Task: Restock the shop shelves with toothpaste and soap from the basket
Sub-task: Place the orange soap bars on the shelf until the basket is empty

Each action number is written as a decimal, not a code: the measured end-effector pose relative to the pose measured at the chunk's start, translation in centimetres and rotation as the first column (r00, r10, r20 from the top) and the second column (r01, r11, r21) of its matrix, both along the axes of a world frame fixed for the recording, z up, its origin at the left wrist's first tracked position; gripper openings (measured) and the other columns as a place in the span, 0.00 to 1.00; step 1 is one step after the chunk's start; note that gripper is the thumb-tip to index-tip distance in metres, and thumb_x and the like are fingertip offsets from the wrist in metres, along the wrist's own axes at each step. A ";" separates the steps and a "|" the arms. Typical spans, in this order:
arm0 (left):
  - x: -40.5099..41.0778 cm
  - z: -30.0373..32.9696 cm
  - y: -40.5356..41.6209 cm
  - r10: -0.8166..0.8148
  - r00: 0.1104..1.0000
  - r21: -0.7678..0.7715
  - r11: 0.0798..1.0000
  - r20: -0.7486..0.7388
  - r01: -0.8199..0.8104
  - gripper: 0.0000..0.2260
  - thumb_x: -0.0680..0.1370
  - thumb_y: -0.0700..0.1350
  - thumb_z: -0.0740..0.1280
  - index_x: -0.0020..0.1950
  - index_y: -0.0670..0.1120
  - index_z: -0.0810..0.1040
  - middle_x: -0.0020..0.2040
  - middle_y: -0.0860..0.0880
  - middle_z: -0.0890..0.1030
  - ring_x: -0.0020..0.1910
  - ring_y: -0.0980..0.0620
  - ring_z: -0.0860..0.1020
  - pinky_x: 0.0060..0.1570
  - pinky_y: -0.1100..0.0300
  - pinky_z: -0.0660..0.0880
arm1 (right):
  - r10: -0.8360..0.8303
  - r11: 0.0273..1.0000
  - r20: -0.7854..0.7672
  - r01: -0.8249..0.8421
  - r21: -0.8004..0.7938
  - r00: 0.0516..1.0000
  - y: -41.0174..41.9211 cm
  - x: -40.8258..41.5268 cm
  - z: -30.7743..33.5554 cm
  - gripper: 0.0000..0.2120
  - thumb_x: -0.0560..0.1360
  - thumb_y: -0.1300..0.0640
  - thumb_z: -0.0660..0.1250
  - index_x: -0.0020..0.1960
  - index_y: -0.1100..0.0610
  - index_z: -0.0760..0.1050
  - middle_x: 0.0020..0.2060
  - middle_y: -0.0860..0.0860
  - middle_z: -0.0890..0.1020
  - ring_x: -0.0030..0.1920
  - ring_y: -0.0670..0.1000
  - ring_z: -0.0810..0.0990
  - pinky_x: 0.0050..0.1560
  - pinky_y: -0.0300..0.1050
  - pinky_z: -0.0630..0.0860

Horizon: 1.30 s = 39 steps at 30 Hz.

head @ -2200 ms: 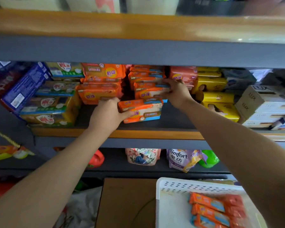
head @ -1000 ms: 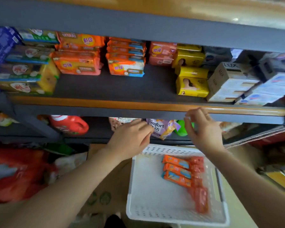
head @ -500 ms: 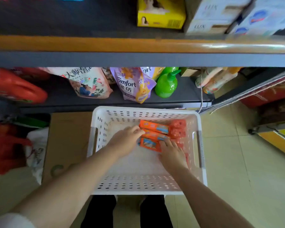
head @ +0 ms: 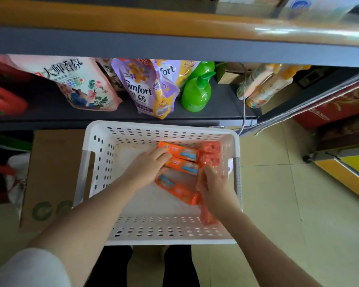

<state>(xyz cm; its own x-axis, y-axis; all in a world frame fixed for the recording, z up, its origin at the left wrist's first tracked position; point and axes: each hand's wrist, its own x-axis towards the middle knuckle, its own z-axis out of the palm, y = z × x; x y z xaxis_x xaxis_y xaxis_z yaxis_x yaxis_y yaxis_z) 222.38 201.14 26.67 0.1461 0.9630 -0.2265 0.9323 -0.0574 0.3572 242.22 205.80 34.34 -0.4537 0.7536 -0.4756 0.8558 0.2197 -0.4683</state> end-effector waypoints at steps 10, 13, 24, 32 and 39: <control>0.9 0.4 -0.2 -0.006 0.986 -0.030 1.000 -0.166 0.001 0.23 0.54 0.45 0.80 0.46 0.44 0.79 0.45 0.47 0.81 0.32 0.49 0.79 0.26 0.61 0.72 | 0.400 0.915 0.211 -0.375 -0.148 0.892 -1.8 -2.1 -3.2 0.18 0.76 0.49 0.61 0.64 0.52 0.68 0.62 0.51 0.73 0.62 0.54 0.71 0.63 0.50 0.67; 1.0 0.0 0.1 -0.025 0.981 0.027 0.999 -0.191 0.031 0.20 0.54 0.45 0.80 0.41 0.44 0.79 0.41 0.47 0.80 0.35 0.49 0.79 0.28 0.59 0.74 | 0.434 0.901 0.262 -0.418 -0.118 0.862 -2.0 -2.2 -4.3 0.19 0.76 0.50 0.61 0.65 0.53 0.67 0.63 0.52 0.73 0.64 0.54 0.70 0.65 0.49 0.65; -4.2 3.1 -3.1 0.352 0.926 -0.215 0.923 0.134 -0.319 0.12 0.74 0.49 0.67 0.54 0.46 0.71 0.43 0.51 0.75 0.41 0.51 0.74 0.35 0.59 0.68 | 0.629 0.677 0.511 -0.736 0.011 0.586 -4.2 -5.0 -7.7 0.15 0.77 0.58 0.56 0.61 0.62 0.71 0.57 0.57 0.77 0.61 0.59 0.70 0.68 0.52 0.58; -4.6 5.9 -3.0 0.533 0.777 -0.202 0.846 0.335 -0.494 0.17 0.73 0.48 0.69 0.59 0.45 0.72 0.55 0.47 0.79 0.52 0.50 0.76 0.45 0.58 0.71 | 0.622 0.757 0.428 -0.643 -0.113 0.656 -4.0 -6.4 -7.3 0.23 0.73 0.56 0.64 0.65 0.60 0.63 0.61 0.57 0.75 0.64 0.58 0.69 0.66 0.50 0.61; -7.3 10.6 -3.9 0.730 0.433 -0.302 0.638 0.529 -0.708 0.16 0.72 0.47 0.70 0.59 0.48 0.73 0.55 0.50 0.79 0.53 0.51 0.78 0.53 0.54 0.76 | 0.635 0.752 0.427 -0.641 -0.152 0.643 -1.6 -5.5 -4.6 0.22 0.74 0.48 0.64 0.66 0.53 0.68 0.65 0.51 0.71 0.72 0.53 0.60 0.74 0.56 0.42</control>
<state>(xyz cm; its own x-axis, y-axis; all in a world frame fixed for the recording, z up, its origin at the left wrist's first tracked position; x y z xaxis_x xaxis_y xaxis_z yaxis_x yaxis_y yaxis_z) 215.05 197.29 37.24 -0.4923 0.7766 -0.3931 0.2448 0.5569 0.7937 236.76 204.20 29.73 -0.5764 0.3623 -0.7325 0.6056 0.7912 -0.0852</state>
